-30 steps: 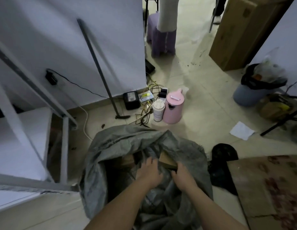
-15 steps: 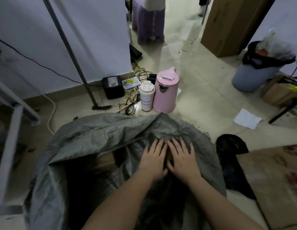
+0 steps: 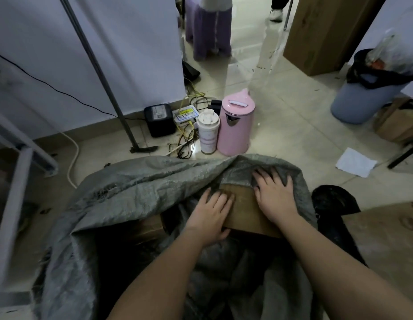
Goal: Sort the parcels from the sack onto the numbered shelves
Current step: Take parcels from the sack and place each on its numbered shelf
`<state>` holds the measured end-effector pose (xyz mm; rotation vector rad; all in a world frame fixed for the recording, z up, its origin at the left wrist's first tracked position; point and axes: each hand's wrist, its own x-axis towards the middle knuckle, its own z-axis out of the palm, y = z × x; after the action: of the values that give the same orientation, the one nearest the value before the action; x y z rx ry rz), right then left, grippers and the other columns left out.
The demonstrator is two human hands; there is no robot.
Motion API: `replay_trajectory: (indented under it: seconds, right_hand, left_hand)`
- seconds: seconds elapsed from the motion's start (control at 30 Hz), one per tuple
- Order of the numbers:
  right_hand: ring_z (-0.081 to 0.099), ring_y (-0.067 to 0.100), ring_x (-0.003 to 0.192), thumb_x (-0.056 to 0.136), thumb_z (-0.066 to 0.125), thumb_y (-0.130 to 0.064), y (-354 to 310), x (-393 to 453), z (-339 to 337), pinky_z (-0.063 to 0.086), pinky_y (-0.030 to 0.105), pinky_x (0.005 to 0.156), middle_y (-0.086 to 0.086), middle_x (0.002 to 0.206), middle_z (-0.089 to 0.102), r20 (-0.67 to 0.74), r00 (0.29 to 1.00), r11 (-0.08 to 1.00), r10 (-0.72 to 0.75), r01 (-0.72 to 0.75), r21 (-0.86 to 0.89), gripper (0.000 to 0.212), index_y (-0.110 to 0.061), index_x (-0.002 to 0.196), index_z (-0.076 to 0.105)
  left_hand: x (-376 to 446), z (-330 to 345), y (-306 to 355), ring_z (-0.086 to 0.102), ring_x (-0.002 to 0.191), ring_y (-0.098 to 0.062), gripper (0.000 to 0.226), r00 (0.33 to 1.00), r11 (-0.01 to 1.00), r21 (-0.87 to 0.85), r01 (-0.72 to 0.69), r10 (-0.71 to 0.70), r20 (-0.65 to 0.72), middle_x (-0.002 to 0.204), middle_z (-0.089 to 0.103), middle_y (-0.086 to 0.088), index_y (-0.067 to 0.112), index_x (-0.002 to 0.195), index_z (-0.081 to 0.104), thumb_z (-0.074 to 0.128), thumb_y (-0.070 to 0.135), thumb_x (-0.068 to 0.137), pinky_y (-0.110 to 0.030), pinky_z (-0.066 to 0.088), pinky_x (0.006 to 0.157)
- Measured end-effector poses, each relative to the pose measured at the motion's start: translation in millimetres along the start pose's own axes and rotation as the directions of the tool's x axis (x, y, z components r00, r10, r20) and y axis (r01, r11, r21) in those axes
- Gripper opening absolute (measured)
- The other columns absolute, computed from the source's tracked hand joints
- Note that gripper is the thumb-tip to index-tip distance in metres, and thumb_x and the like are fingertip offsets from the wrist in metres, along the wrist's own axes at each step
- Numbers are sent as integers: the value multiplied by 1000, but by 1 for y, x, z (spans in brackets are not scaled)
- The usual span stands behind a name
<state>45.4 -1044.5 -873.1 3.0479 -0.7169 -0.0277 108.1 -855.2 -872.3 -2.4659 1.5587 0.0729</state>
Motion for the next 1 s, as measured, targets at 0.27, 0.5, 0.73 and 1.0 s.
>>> replay_trajectory:
  seconds: [0.27, 0.5, 0.73, 1.0]
  right_hand:
    - [50, 25, 129, 82, 26, -35, -2, -1, 7, 35, 51, 104, 0, 135, 58, -47, 998, 999, -34, 36, 40, 60, -18, 132, 57]
    - [64, 22, 97, 75, 39, -24, 4, -17, -8, 37, 32, 79, 2, 108, 68, -105, 931, 937, -350, 347, -43, 50, -16, 117, 64]
    - [57, 21, 120, 85, 39, -21, 33, -16, -8, 43, 37, 87, -6, 134, 59, 1, 776, 758, -631, 617, -212, 50, -20, 132, 57]
    - [59, 35, 119, 81, 36, -21, 53, -1, -13, 32, 41, 90, 6, 101, 72, -25, 912, 861, -409, 376, -343, 43, -12, 103, 71]
  left_hand:
    - [37, -21, 2, 0, 146, -35, 112, 995, 999, 10, -54, 53, 86, 158, 4, -21, 8, 150, 10, 64, 67, 71, -49, -3, 117]
    - [52, -21, -8, -14, 144, -40, 130, 985, 998, 62, -8, -3, 172, 158, -6, -23, 11, 152, -6, 58, 81, 63, -55, -8, 116]
    - [48, -21, -11, -7, 145, -40, 130, 984, 999, 40, -28, 20, 175, 157, 1, -21, 14, 152, -6, 63, 79, 62, -56, -3, 117]
    - [22, -19, -50, 4, 145, -36, 123, 990, 996, 7, -85, 84, 113, 156, 7, -21, 20, 152, 0, 57, 82, 63, -53, -3, 118]
